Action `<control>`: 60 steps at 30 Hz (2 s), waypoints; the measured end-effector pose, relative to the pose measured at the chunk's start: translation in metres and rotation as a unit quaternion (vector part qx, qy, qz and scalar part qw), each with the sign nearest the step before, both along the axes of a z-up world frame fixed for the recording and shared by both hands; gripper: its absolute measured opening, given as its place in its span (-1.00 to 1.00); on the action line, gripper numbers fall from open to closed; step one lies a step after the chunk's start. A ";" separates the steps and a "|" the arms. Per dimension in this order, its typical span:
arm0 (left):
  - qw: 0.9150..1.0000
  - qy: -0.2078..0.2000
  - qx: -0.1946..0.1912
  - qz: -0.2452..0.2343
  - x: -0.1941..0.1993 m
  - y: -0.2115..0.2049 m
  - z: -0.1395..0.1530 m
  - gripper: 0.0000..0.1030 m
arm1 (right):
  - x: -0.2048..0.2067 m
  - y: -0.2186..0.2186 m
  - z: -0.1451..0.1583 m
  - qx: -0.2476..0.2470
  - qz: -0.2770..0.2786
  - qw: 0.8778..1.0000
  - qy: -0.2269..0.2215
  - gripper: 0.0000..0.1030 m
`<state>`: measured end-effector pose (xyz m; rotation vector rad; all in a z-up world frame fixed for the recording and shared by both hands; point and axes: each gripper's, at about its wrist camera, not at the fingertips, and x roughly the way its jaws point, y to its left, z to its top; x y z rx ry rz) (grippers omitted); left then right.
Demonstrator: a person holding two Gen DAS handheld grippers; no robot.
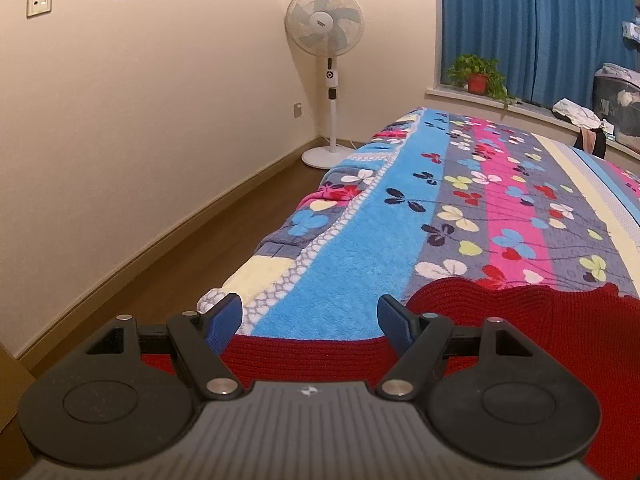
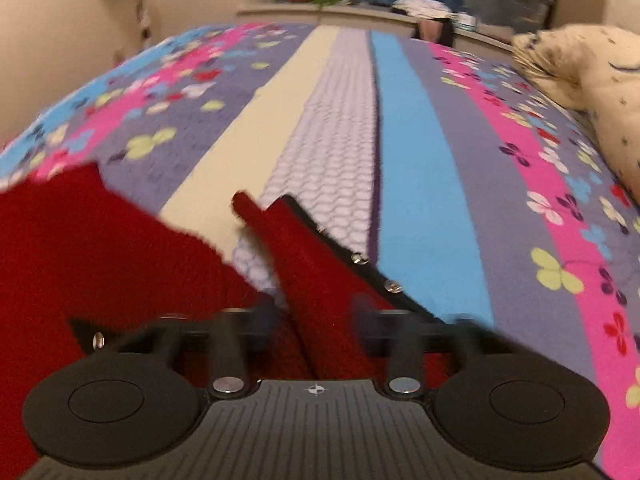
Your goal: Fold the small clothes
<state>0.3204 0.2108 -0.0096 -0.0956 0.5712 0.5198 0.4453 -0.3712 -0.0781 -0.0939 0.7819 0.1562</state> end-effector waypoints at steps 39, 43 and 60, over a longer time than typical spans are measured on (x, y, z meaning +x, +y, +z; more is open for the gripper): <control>0.998 -0.026 -0.050 -0.001 -0.006 0.012 0.015 0.54 | 0.057 0.078 0.011 0.093 -0.057 0.986 0.122 0.23; 0.998 -0.030 -0.056 -0.003 -0.008 0.011 0.018 0.54 | 0.028 0.073 0.032 0.117 0.020 0.989 0.089 -0.80; 0.997 -0.031 -0.064 -0.003 -0.007 0.012 0.019 0.54 | -0.010 0.118 0.026 -0.008 0.190 0.980 0.058 -0.44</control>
